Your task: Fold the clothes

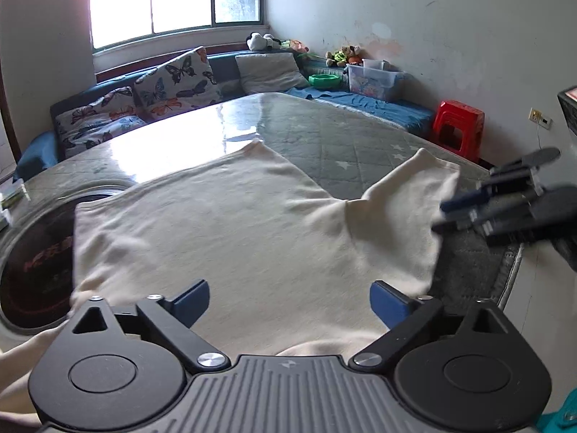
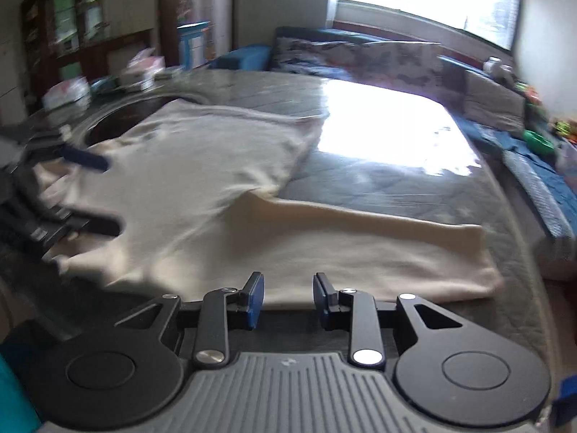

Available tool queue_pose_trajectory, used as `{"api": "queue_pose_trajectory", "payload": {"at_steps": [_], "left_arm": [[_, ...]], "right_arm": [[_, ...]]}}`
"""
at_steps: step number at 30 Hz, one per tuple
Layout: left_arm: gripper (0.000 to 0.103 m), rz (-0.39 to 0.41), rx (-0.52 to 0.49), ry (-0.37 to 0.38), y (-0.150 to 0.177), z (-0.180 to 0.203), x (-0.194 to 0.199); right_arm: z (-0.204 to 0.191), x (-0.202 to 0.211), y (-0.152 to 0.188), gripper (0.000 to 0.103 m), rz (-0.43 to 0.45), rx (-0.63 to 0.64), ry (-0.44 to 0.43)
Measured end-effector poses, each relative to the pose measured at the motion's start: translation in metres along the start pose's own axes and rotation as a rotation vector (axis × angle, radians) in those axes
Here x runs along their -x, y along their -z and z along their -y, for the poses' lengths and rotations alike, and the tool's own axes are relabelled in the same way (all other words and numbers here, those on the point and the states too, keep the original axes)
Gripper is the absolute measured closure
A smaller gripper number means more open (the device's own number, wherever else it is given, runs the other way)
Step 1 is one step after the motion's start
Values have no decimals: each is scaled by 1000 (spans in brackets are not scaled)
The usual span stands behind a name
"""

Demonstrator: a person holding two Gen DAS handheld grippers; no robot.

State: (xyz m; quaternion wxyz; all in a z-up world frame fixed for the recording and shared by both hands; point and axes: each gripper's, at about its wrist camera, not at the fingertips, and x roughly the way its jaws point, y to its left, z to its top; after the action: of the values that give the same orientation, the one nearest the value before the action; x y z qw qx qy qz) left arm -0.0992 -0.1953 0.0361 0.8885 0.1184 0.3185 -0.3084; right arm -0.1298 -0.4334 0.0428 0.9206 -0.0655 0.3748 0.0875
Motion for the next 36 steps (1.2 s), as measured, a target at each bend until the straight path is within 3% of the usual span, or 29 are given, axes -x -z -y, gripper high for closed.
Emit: {"api": "queue_pose_trajectory", "payload": {"at_steps": [5,9,14,18,26,28,29,32,36], "left_arm": [[0,-7,-13,-18,-3,11,-10],[0,-20,-10,-23,-3,16,-17],[0,-38,-5,-31,-3,21,-23],[0,-44,-7,-35,-3,25,-26],[0,-56,-1,-35,-2,26,-31],[0,-59,0,-35,-2,25,-32],[0,-60,0,-35,-2,26,-32],[0,-61,-1,-34,-2,26,-32],[0,-65,2,-28,-1,26,-34]], "right_arm": [[62,-15,1,71,31,-170,224],[103,-25,8,69,37,-323,322],[118,-30,12,68,58,-374,320],[118,-30,14,78,54,-351,344],[122,-26,17,75,72,-369,329],[120,-26,17,80,71,-358,328],[119,-26,16,90,73,-355,319],[116,-21,14,98,81,-344,352],[117,-12,16,98,104,-331,417]]}}
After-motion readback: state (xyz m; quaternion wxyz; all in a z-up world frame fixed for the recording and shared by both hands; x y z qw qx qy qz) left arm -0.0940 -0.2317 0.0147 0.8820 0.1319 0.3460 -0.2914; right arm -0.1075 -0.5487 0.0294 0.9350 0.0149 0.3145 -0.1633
